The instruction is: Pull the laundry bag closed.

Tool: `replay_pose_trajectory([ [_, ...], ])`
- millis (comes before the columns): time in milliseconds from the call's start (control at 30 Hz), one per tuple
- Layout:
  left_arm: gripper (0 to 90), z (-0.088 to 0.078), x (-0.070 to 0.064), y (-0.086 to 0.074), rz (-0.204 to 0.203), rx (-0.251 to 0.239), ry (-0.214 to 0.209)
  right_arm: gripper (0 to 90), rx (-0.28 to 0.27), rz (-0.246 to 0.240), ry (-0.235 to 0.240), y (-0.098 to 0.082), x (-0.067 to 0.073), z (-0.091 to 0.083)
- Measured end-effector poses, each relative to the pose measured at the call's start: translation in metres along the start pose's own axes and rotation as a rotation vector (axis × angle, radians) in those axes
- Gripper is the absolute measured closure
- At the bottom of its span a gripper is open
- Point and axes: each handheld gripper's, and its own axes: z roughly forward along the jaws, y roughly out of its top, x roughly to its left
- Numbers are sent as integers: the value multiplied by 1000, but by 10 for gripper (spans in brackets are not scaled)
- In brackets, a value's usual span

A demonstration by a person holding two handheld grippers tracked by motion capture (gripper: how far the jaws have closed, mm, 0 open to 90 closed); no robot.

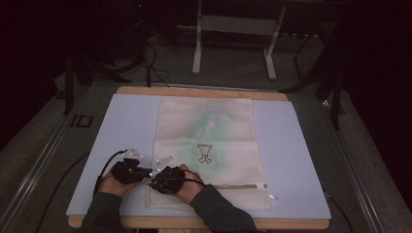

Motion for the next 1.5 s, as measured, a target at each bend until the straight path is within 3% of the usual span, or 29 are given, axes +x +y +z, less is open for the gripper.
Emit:
replay_pose_trajectory([
  [367,892,2,-1,0,2,23,2,725,7,18,63,0,-4,-3],
  [633,896,2,-1,1,2,28,4,806,13,57,62,4,-6,1],
  [867,897,3,-4,4,21,52,26,819,16,43,51,4,-6,0],
  [1500,900,3,-2,4,20,58,15,822,23,7,32,-4,-6,-9],
])
